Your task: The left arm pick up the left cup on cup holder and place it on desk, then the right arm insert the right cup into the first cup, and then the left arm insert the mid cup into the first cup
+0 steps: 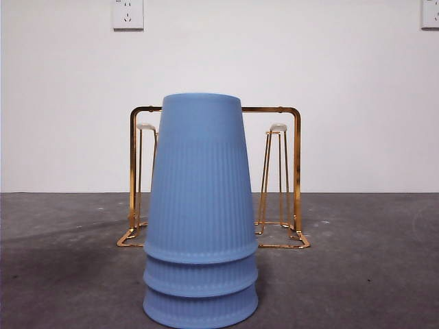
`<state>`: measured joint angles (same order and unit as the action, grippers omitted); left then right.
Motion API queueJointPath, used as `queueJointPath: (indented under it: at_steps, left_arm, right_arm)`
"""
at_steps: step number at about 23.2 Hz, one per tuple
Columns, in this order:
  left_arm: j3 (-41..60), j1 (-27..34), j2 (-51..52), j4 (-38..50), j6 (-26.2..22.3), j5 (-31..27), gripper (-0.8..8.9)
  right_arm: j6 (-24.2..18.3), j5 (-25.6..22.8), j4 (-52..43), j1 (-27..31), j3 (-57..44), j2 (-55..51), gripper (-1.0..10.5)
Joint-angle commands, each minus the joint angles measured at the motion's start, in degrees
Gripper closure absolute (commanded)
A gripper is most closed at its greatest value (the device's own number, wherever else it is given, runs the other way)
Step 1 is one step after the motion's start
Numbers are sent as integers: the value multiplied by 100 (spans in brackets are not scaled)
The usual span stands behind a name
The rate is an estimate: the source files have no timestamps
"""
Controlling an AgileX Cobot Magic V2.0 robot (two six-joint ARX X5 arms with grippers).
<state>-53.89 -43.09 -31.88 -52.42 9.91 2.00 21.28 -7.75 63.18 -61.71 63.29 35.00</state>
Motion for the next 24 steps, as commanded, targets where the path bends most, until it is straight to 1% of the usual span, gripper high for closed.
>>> queueJointPath:
  at_steps: [1,2,3,4,5,7,9,11,13,17,21,24]
  left_arm:
    - [837,866,352,1097,20,487,784]
    - [1281,1266,588,1624,-50,518,784]
    - [1832,1821,975,2258,-271,345,784]
    - [2321,2317,1335,2793,-509,297,784]
    - [2903,2876,1768,3252,-551,302,784]
    - [3807,3670,2417,3615,-343,289,784]
    - [4413,4140,2789,3602,-372,249,784]
    - [4717,4317,3016,3567,-466,219,784]
    - [4911,4358,3189,3589,-501,216,784]
    - [5160,4356,3167,3753,-518,203,784]
    - [5278,4356,3169,4094,-835,140,784]
    - [5318,4347,3169,4212,-815,142,784]
  right_arm:
    - [37,-24,-55,-63,101,35,924]
    - [37,-24,-55,-63,101,28,924]
    - [37,-24,-57,-63,101,7,924]
    - [37,-24,-55,-63,98,7,924]
    - [37,-22,-55,-63,101,7,924]
    - [37,-26,-57,-61,101,-9,924]
    - [37,-22,-55,-63,101,-2,924]
    - [37,-22,-57,-63,101,-4,924]
    - [37,-24,-55,-63,101,-4,924]
    - [37,-26,-57,-63,101,-4,924]
    - [37,-24,-55,-63,101,-4,924]
    - [37,-24,-52,-63,101,-4,924]
